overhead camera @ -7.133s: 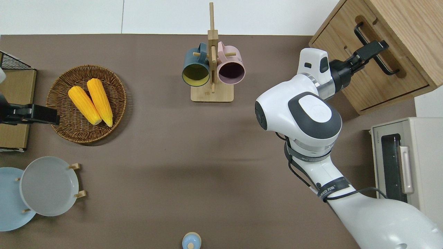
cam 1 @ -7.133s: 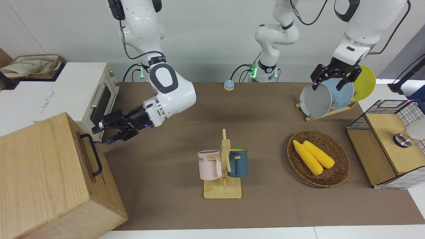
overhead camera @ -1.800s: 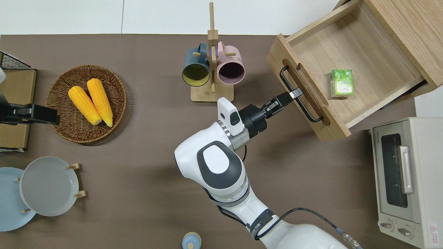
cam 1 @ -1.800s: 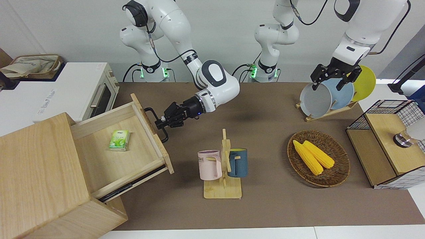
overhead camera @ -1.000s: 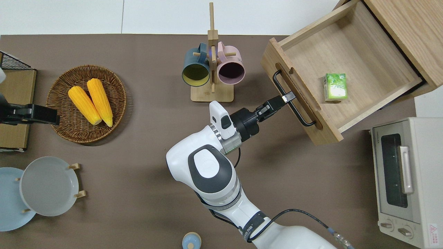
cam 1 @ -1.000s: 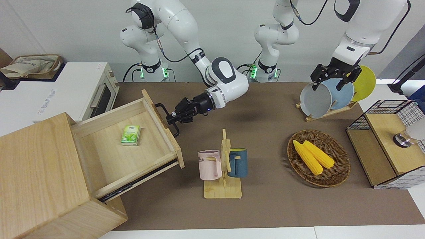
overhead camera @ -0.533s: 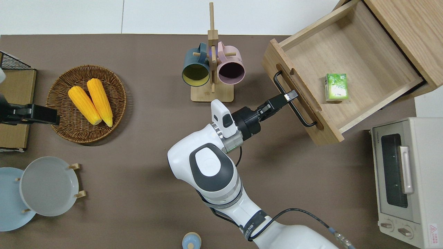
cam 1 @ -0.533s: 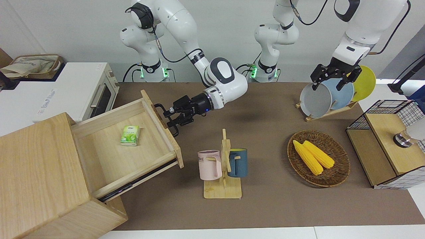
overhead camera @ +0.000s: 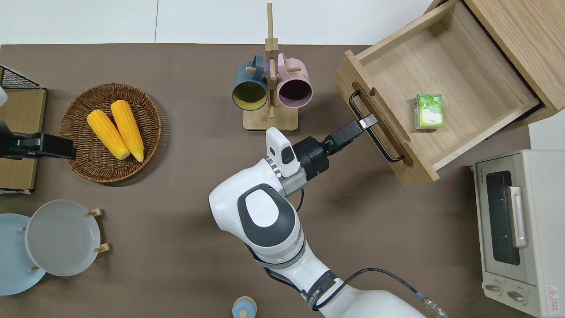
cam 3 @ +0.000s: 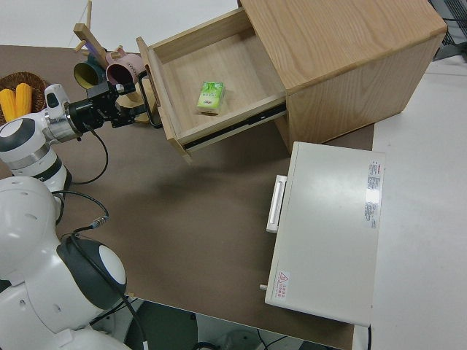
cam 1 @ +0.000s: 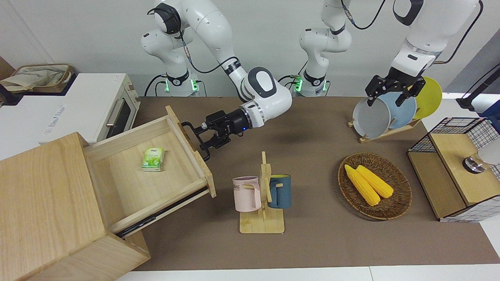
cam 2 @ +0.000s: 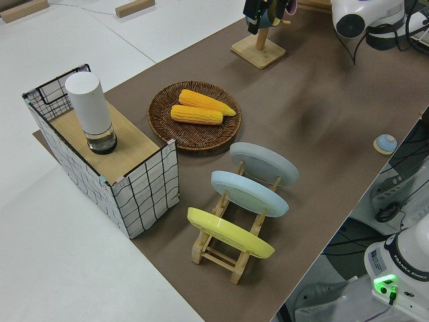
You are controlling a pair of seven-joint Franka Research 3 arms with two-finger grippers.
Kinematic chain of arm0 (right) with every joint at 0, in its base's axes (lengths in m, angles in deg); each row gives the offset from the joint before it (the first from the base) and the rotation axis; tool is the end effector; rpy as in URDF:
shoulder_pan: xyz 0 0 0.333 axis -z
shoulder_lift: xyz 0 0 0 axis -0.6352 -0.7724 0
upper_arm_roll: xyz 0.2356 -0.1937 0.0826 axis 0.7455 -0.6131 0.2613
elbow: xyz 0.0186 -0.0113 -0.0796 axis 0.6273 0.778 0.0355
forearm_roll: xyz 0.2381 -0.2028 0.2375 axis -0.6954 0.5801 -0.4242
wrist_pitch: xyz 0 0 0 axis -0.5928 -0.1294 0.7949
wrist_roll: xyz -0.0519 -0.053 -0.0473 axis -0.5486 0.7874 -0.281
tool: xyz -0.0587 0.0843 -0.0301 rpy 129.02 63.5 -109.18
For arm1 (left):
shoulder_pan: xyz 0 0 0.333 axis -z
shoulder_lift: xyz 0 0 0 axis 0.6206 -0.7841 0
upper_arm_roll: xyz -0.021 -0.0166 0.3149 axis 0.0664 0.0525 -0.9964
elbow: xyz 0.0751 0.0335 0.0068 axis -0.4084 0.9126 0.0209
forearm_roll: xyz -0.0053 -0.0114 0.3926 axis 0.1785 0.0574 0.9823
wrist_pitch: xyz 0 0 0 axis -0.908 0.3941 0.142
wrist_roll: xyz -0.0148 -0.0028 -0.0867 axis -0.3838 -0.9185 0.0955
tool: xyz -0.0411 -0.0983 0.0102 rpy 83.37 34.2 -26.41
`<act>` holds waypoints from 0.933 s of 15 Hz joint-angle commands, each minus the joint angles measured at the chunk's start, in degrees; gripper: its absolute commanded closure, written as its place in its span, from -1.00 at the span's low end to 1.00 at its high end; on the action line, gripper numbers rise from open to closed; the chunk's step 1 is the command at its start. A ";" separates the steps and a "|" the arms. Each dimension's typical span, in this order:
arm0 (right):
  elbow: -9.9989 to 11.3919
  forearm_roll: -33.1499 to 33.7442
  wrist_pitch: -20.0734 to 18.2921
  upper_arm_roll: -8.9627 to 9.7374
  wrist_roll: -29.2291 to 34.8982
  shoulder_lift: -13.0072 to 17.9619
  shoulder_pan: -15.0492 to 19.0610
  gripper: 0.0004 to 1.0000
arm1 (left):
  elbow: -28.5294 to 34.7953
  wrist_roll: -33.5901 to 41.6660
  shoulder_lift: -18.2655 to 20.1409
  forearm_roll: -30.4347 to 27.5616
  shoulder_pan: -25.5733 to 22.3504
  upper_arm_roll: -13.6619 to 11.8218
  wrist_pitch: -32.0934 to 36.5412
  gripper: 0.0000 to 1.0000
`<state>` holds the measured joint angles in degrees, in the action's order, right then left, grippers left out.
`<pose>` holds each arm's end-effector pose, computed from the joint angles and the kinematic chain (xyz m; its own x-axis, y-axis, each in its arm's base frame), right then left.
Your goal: Slide drawer open with right arm
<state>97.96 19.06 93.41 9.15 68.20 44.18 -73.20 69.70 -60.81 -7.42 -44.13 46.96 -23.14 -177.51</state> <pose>0.5643 0.3550 0.4006 0.8824 0.4677 0.0504 0.0007 -0.1085 0.9941 0.5674 -0.0022 0.6383 0.9985 -0.0491 0.0253 -0.0494 -0.9987 0.0146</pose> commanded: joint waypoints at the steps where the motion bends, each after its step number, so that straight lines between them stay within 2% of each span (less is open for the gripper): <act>1: -4.58 -6.55 0.17 -0.09 1.61 -0.18 -1.30 -0.97 | -1.12 0.33 -0.69 0.87 0.99 -0.92 -0.04 -0.99; 5: -8.81 -14.45 0.09 0.17 1.35 1.14 -1.91 -0.97 | -1.12 0.33 -0.69 0.78 0.99 -0.92 -0.04 -1.00; 6: -10.12 -16.48 0.08 0.17 1.09 1.84 -1.91 -0.97 | -1.12 0.33 -0.69 0.87 0.99 -0.92 -0.04 -1.00; 10: -12.94 -27.19 0.09 0.08 0.82 5.88 -1.12 -0.97 | -1.12 0.33 -0.69 0.87 0.99 -0.92 -0.04 -0.99; 12: -13.21 -32.38 0.17 -0.27 0.73 8.51 -0.25 -0.97 | -1.12 0.33 -0.69 0.78 0.99 -0.92 -0.04 -1.00; 14: -13.21 -40.01 0.17 -0.27 0.47 12.46 3.34 -0.97 | -1.12 0.33 -0.69 0.87 0.99 -0.92 -0.04 -0.99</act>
<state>84.49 -12.30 93.29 8.51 69.03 52.09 -74.19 69.70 -60.81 -7.42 -44.13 46.96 -23.14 -177.51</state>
